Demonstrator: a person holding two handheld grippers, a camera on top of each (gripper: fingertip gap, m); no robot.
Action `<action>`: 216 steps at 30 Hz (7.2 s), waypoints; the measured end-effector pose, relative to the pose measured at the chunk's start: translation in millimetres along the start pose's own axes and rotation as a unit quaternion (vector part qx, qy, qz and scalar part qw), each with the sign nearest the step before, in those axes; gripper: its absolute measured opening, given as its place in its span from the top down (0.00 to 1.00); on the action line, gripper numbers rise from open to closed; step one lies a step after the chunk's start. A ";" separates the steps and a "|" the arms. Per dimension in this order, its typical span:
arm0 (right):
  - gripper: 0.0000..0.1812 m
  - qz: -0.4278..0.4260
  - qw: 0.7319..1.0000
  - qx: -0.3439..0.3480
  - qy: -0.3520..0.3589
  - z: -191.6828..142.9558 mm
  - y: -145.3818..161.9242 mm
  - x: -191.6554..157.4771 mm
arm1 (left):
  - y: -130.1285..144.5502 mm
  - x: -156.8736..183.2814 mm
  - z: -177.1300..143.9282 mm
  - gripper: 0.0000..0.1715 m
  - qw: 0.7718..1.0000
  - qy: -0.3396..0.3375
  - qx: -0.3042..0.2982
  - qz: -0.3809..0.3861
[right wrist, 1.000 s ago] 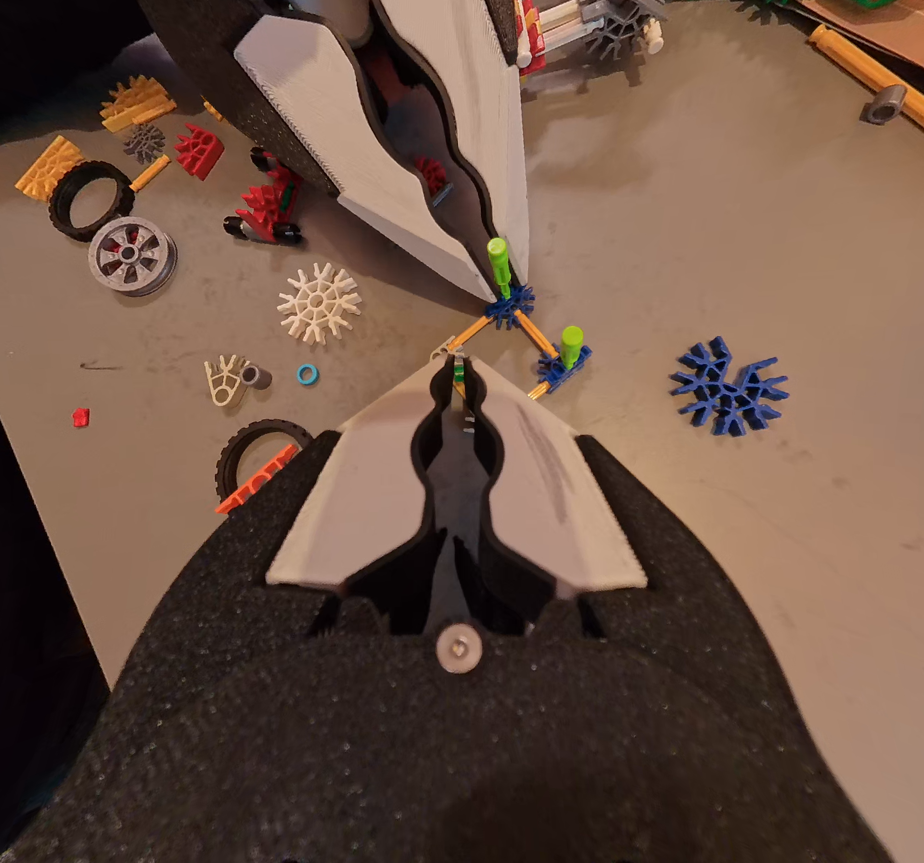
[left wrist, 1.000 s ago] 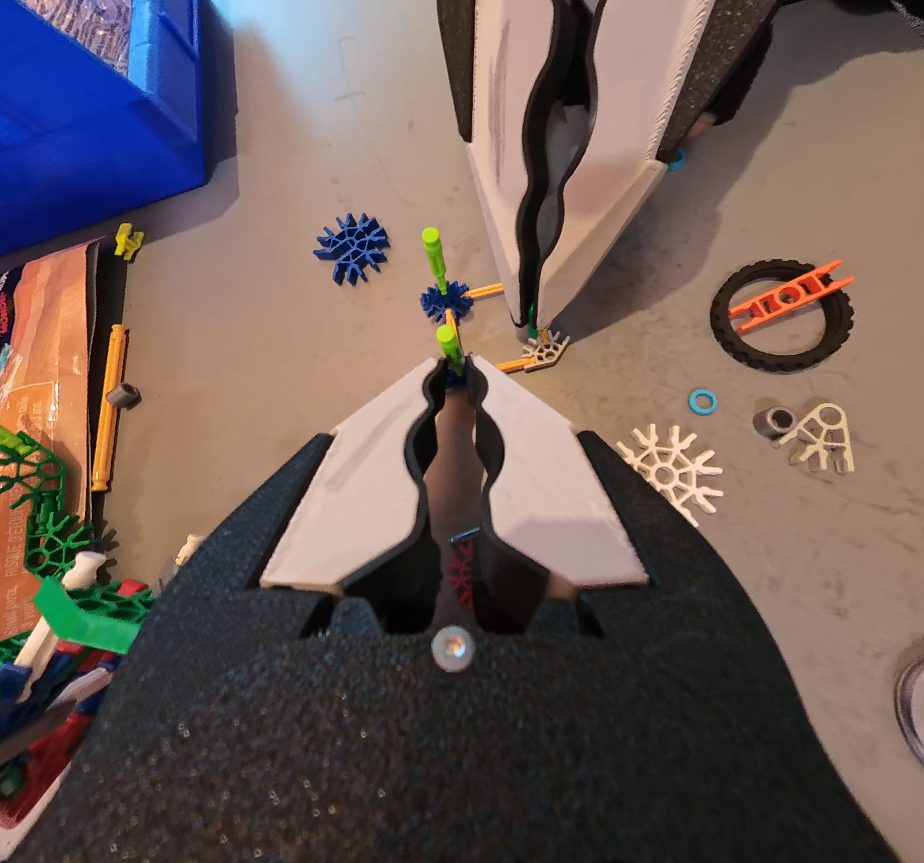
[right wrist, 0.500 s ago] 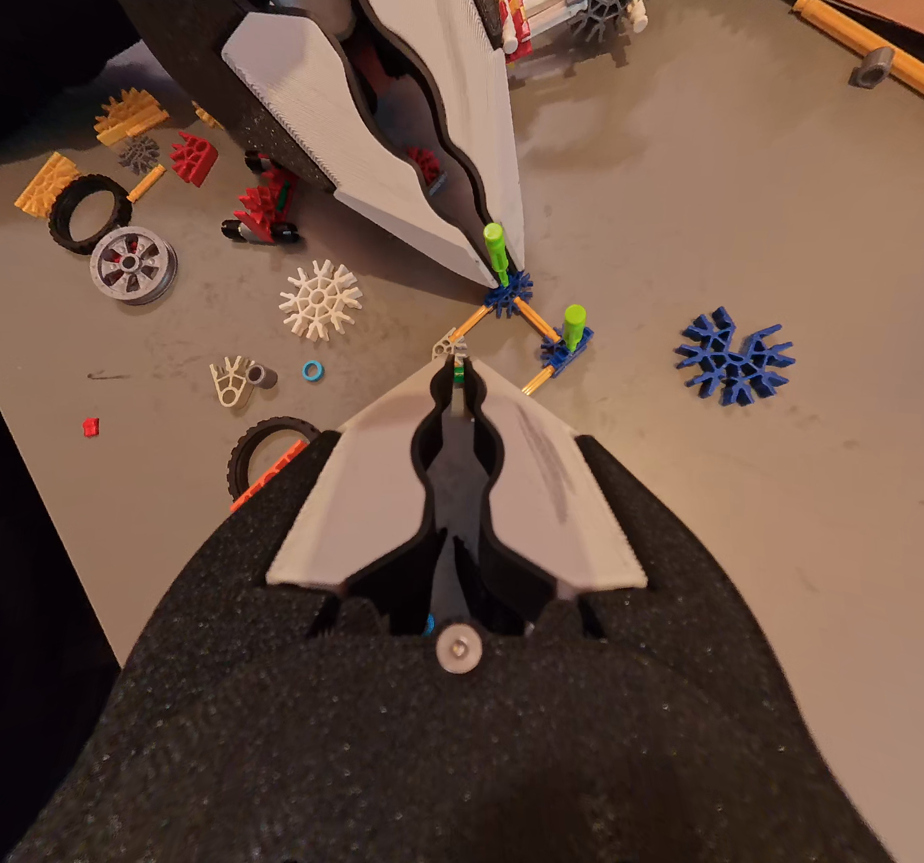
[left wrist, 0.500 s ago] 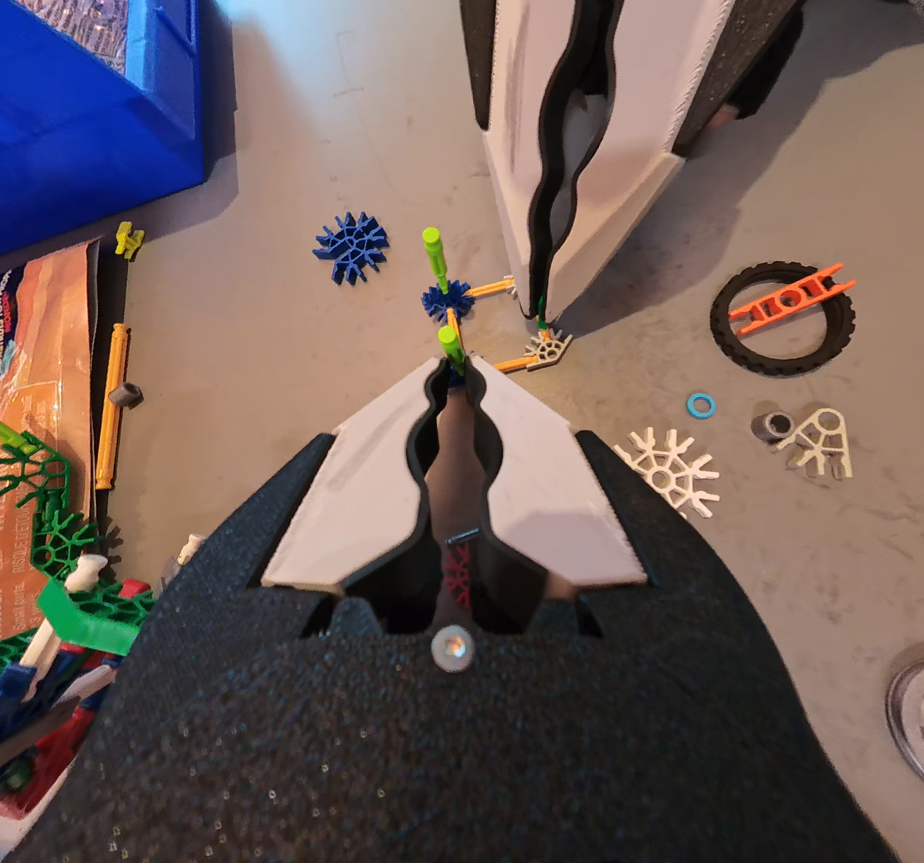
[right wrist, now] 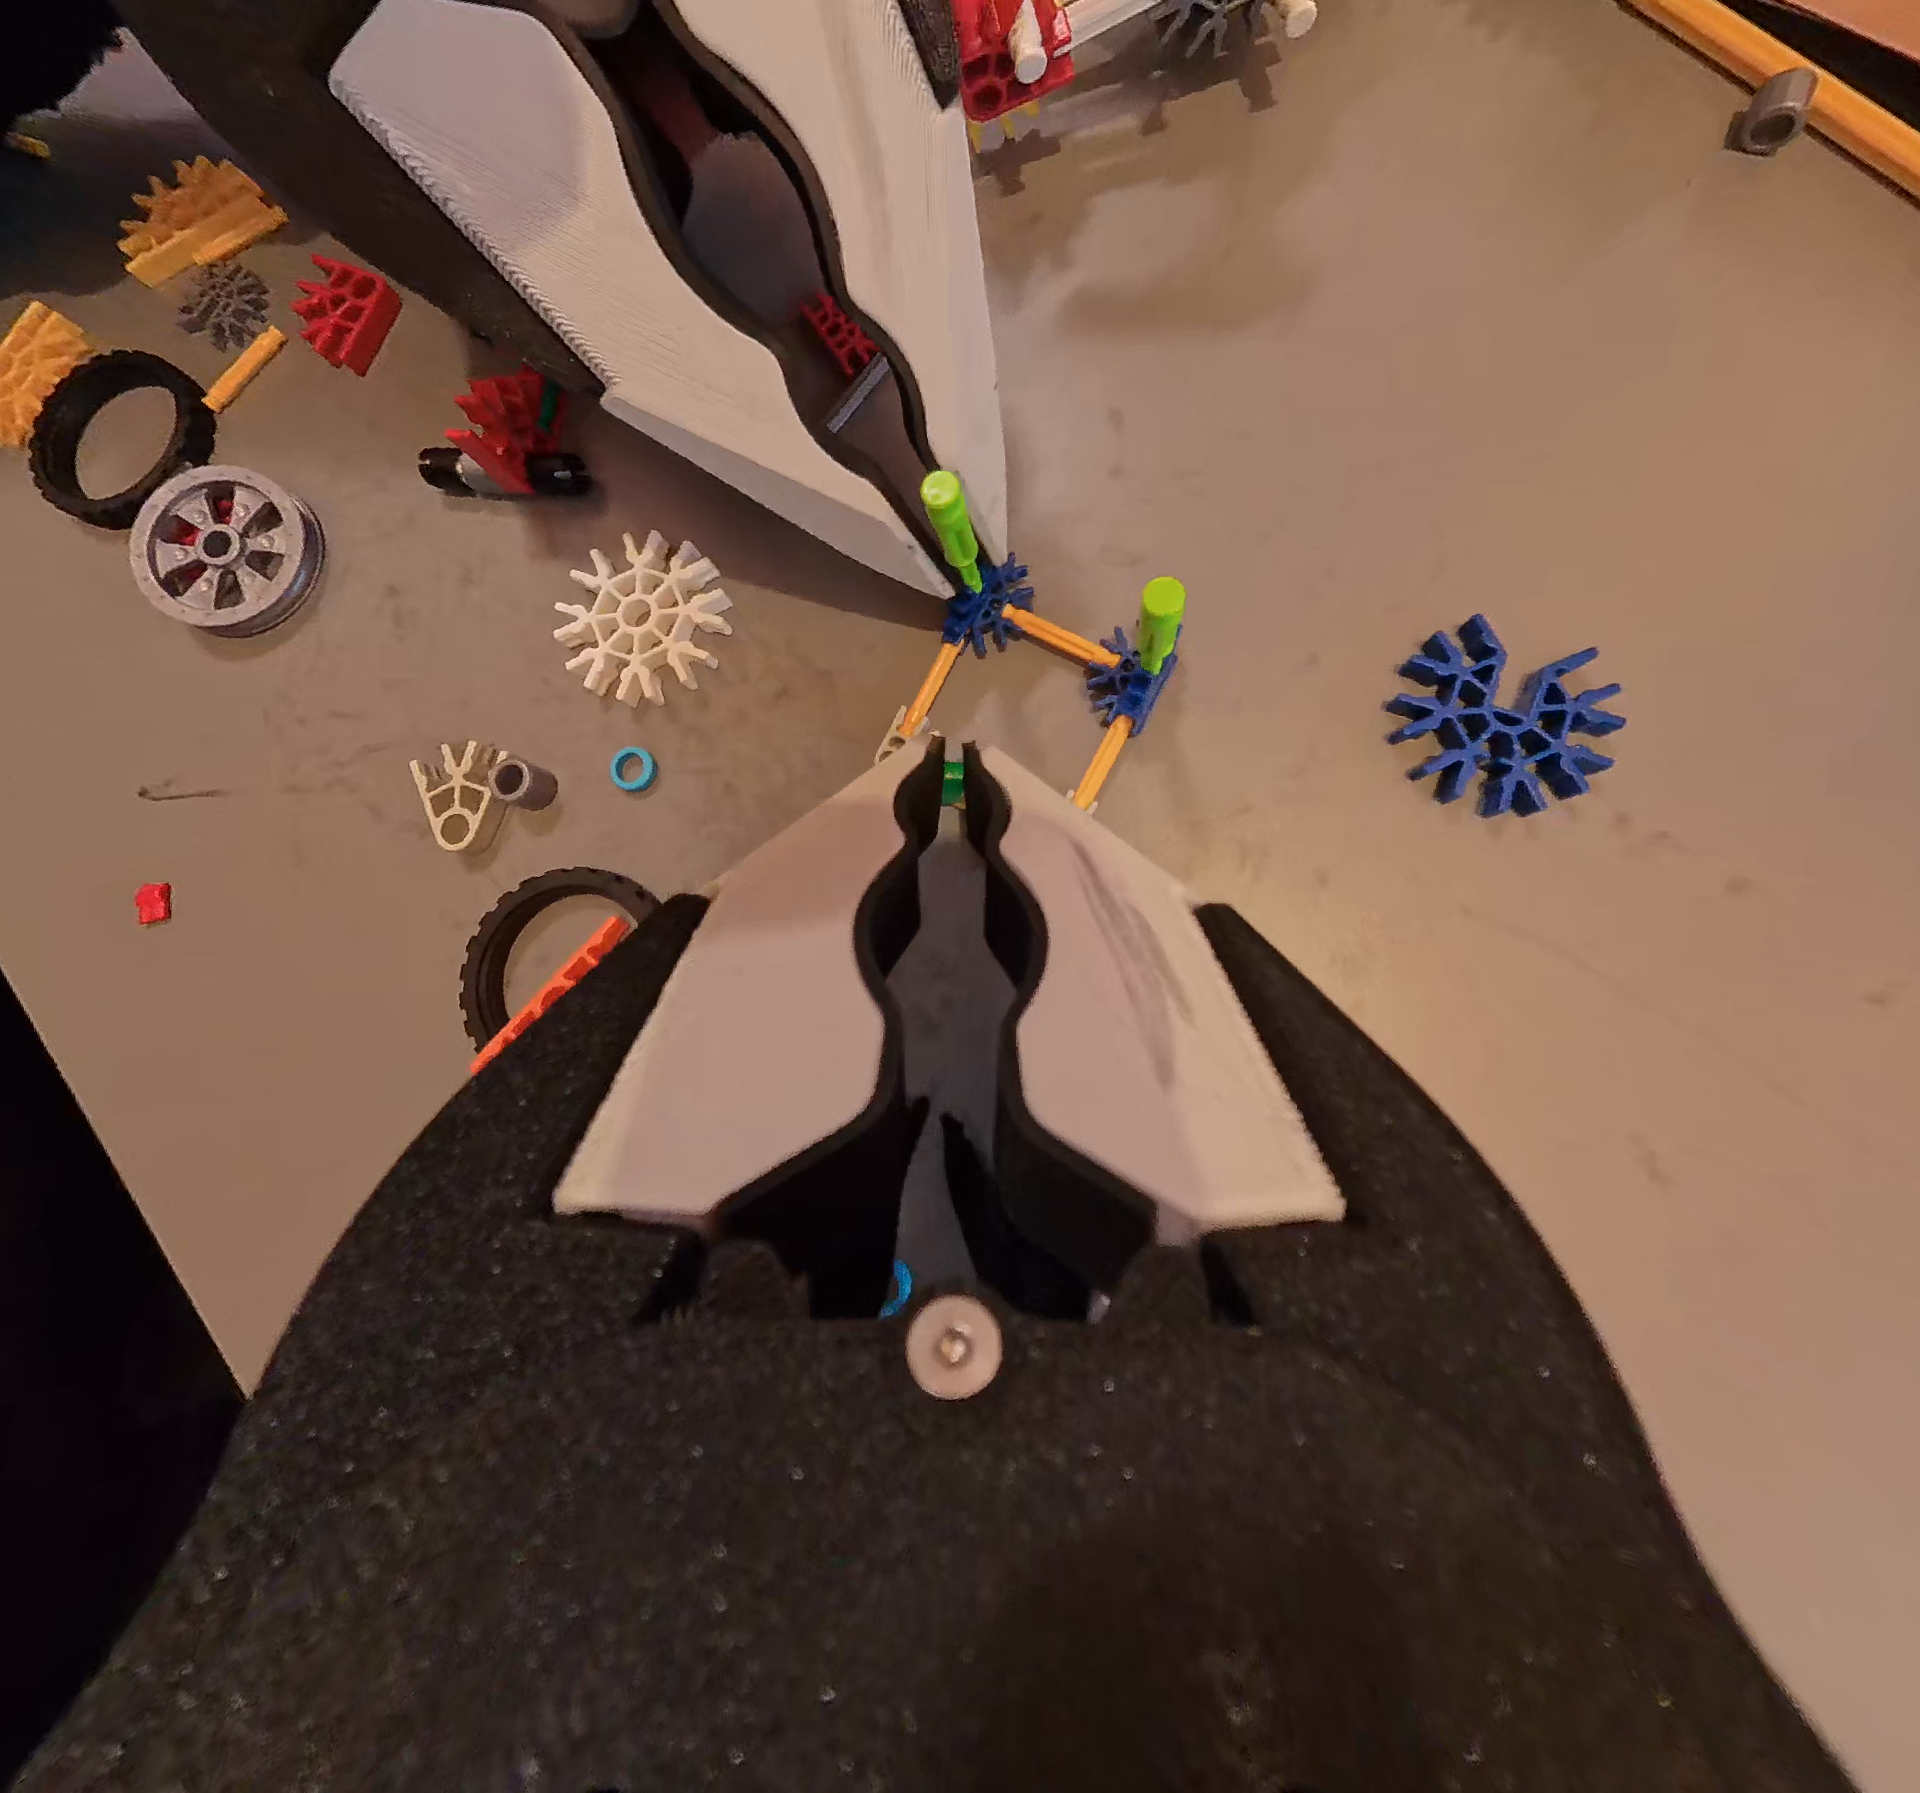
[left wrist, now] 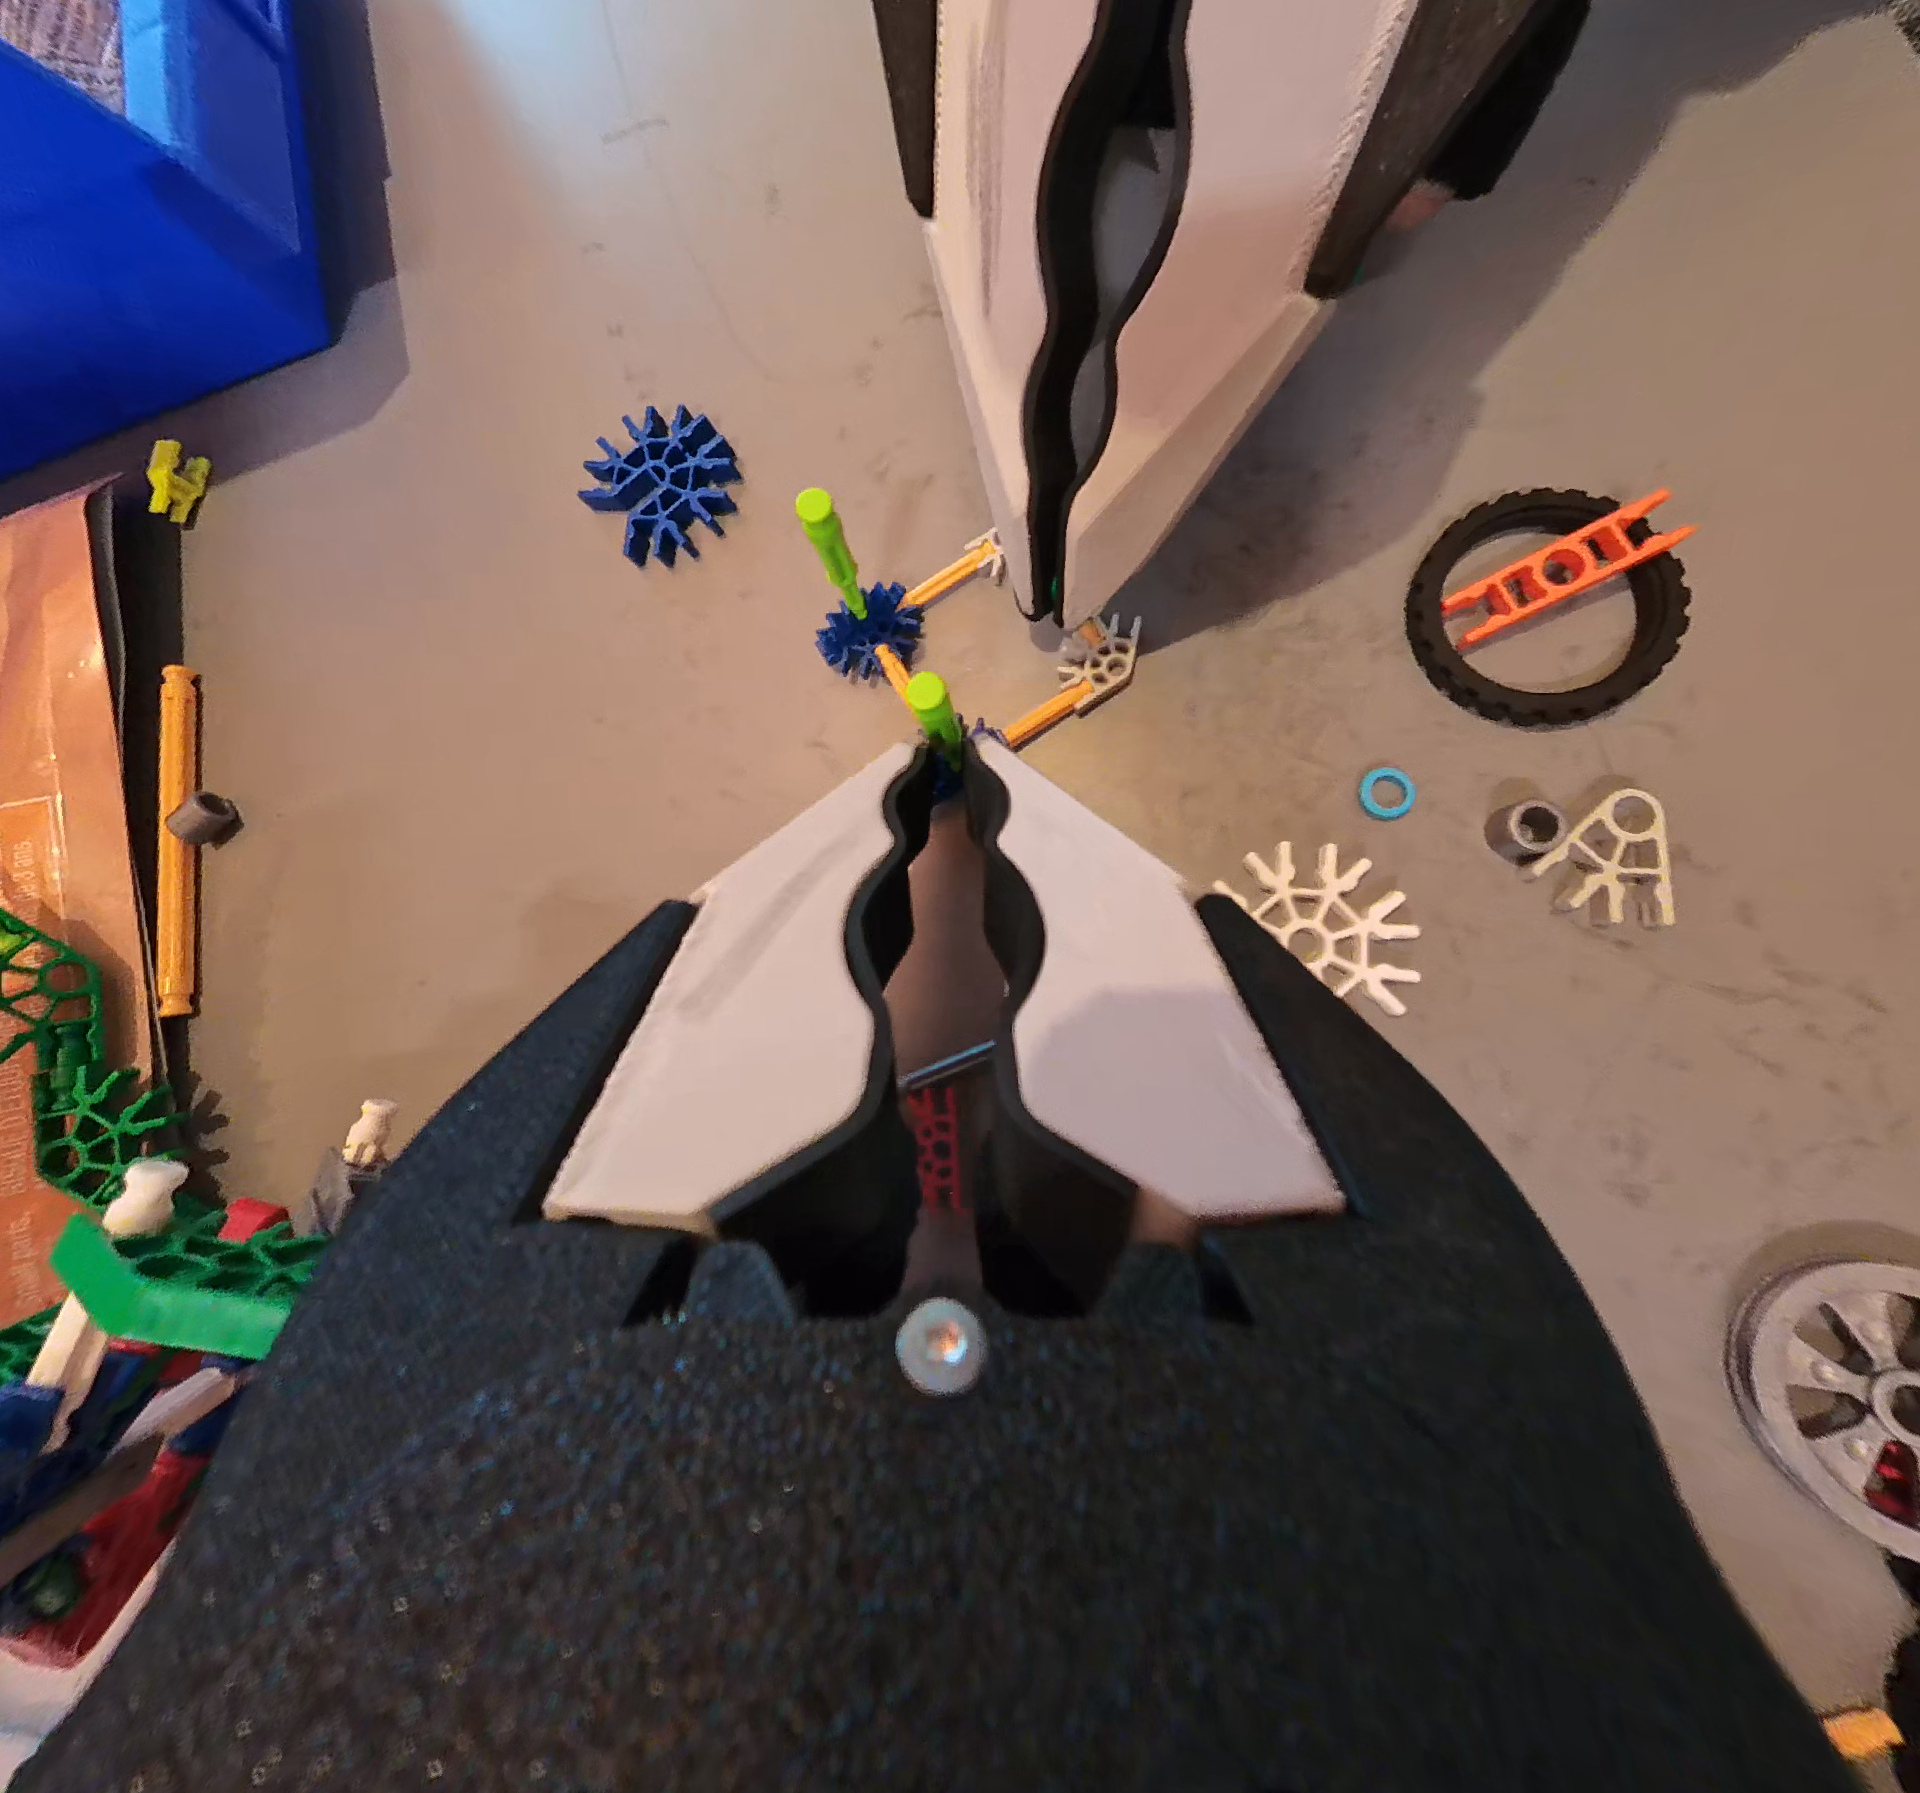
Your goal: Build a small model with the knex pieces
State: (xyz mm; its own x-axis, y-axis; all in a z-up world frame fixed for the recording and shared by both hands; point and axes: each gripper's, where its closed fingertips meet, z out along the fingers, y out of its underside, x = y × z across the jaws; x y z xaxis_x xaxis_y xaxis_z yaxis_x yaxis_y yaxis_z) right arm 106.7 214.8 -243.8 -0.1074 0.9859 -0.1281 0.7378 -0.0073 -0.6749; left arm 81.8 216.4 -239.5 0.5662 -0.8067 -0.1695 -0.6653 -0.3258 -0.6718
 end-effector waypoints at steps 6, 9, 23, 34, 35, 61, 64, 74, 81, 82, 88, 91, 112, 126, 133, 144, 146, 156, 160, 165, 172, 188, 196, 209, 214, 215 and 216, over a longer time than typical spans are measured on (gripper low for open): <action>0.99 -0.007 1.000 -0.001 0.023 -0.2 1.7 0.6 | -0.8 4.5 0.1 0.99 1.000 0.006 -0.005 0.006; 0.99 -0.009 0.999 0.002 0.032 0.5 2.5 -0.4 | -1.5 5.7 0.6 0.99 1.000 0.008 -0.006 0.008; 0.99 0.014 0.998 0.038 0.051 -3.8 5.8 -1.4 | -4.8 7.6 3.3 0.99 1.000 0.006 -0.004 0.008; 0.98 0.030 0.997 0.056 0.051 -7.3 8.9 -4.9 | -6.8 9.0 4.7 1.00 1.000 0.006 -0.003 0.010; 0.98 0.030 0.997 0.056 0.051 -7.5 9.0 -5.1 | -6.9 9.0 4.8 1.00 1.000 0.005 -0.003 0.010; 0.99 0.016 0.996 0.069 0.058 -7.9 2.7 -2.8 | 1.0 -3.2 3.8 0.98 1.000 -0.020 -0.016 0.002; 0.98 0.014 0.996 0.069 0.058 -7.6 2.4 -2.4 | 1.8 -6.0 3.7 0.98 0.999 -0.027 -0.017 0.001; 0.99 0.017 0.995 0.073 0.059 -11.0 0.9 -0.1 | 0.0 -7.8 1.6 0.93 1.000 -0.029 -0.011 -0.003; 0.99 0.020 0.995 0.080 0.057 -15.4 -0.3 1.3 | 1.2 -8.3 2.5 0.92 0.999 -0.029 -0.013 -0.004; 0.99 0.020 0.995 0.079 0.057 -15.8 0.0 1.4 | 1.4 -8.5 2.4 0.92 0.999 -0.030 -0.013 -0.004; 0.98 0.014 0.997 0.066 0.044 -15.8 6.4 -2.7 | 4.9 -12.9 3.1 0.92 0.999 -0.040 -0.019 -0.005; 0.98 0.007 0.998 0.054 0.031 -14.1 11.9 -8.7 | 6.6 -18.2 4.3 0.92 0.998 -0.052 -0.020 -0.011; 0.92 -0.020 0.999 0.047 0.008 -12.5 16.5 -21.5 | 12.6 -37.4 6.9 0.91 0.994 -0.101 -0.024 -0.022; 0.90 -0.025 0.999 0.047 0.007 -14.0 20.0 -21.9 | 15.1 -36.0 8.3 0.91 0.995 -0.097 -0.029 -0.020; 0.92 -0.035 0.998 0.045 0.005 -11.4 18.5 -25.8 | 15.9 -35.3 8.8 0.91 0.995 -0.096 -0.031 -0.019; 0.92 -0.021 0.997 0.069 0.038 -23.0 17.9 -7.5 | 15.7 -36.3 6.0 0.90 0.994 -0.097 -0.033 -0.021; 0.92 -0.009 0.994 0.090 0.053 -27.9 14.0 2.7 | 14.8 -37.3 2.8 0.88 0.994 -0.100 -0.036 -0.019; 0.92 0.048 0.985 0.151 0.066 -42.0 3.5 26.5 | 0.0 -41.5 -28.3 0.86 0.993 -0.112 -0.027 -0.008; 0.92 0.056 0.984 0.156 0.069 -43.9 3.1 29.4 | -9.4 -38.0 -39.5 0.86 0.993 -0.114 -0.021 0.009; 0.92 0.053 0.983 0.154 0.083 -43.8 3.7 32.4 | -17.0 -33.3 -48.3 0.87 0.992 -0.119 -0.024 0.030; 0.92 0.052 0.983 0.151 0.089 -43.4 4.2 33.8 | -26.6 -27.7 -57.6 0.87 0.991 -0.122 -0.020 0.050; 0.92 0.017 0.975 0.154 0.159 -47.5 3.0 46.2 | -35.9 -26.3 -71.3 0.86 0.988 -0.136 -0.013 0.067; 0.92 0.009 0.964 0.179 0.194 -56.7 -0.9 51.8 | -33.9 -27.2 -68.7 0.86 0.988 -0.137 -0.017 0.067; 0.92 -0.011 0.956 0.179 0.231 -59.1 -2.1 56.8 | -29.2 -29.1 -67.1 0.85 0.987 -0.141 -0.027 0.069; 0.92 -0.011 0.954 0.184 0.238 -61.0 -3.1 59.8 | -26.6 -29.4 -65.6 0.85 0.987 -0.141 -0.033 0.071; 0.92 -0.011 0.953 0.185 0.239 -61.4 -3.1 60.2 | -26.4 -29.2 -65.4 0.85 0.987 -0.140 -0.033 0.071; 0.92 -0.011 0.953 0.185 0.241 -61.7 -3.3 60.5 | -26.1 -29.2 -65.2 0.85 0.987 -0.140 -0.033 0.071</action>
State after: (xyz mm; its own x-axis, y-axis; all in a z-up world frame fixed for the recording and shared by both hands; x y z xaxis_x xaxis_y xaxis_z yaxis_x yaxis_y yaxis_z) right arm 138.8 284.8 -204.5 0.2636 0.9481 0.1778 0.4434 0.0446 -0.8952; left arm 50.9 216.3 -170.0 0.5712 -0.6820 -0.4567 -0.7726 -0.2589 -0.5796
